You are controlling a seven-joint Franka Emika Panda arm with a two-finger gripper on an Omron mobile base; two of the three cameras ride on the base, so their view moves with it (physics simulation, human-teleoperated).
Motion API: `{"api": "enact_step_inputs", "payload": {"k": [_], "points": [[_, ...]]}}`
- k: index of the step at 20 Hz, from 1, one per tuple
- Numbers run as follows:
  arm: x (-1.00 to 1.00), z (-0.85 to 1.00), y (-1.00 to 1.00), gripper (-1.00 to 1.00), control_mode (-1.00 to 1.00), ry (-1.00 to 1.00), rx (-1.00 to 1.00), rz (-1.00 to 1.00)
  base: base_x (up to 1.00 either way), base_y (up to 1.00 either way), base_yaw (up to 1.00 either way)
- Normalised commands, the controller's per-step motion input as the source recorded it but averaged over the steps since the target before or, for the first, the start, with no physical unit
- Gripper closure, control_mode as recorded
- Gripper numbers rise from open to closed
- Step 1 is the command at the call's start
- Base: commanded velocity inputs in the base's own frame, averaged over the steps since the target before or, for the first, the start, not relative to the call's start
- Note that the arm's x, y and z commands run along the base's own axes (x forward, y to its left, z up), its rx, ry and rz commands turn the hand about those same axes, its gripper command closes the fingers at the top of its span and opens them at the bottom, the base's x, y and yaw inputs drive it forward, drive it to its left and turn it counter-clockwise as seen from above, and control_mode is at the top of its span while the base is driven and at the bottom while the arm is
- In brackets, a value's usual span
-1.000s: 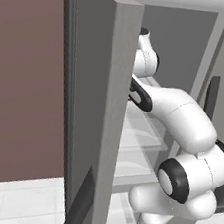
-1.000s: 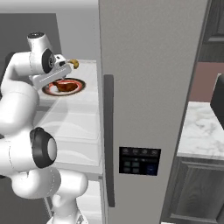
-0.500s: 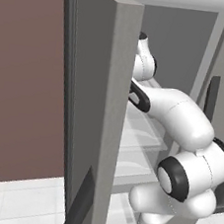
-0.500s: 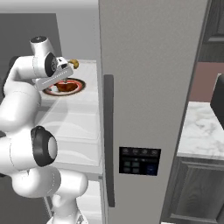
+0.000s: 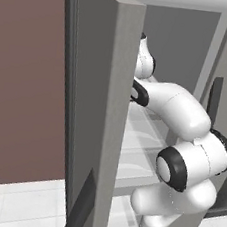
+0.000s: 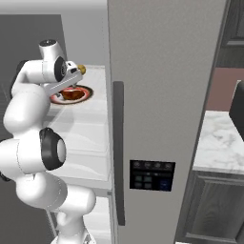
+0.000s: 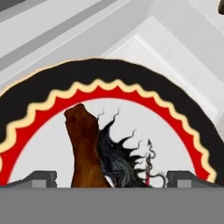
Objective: Retrieve the chicken drumstick from the fridge and place it on the saucepan with marinade on the stove.
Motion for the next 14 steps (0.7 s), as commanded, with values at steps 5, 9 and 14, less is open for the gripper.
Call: {"api": "enact_step_inputs", "payload": {"k": [5, 9, 14], "points": [[0.1, -0.09, 0.0, -1.0, -1.0, 0.03, 0.0, 0.0, 0.0, 0.0, 0.0], [0.0, -0.22, 0.0, -1.0, -1.0, 0.03, 0.0, 0.0, 0.0, 0.0, 0.0], [0.0, -0.15, 0.0, -1.0, -1.0, 0.01, 0.0, 0.0, 0.0, 0.0, 0.0]]}}
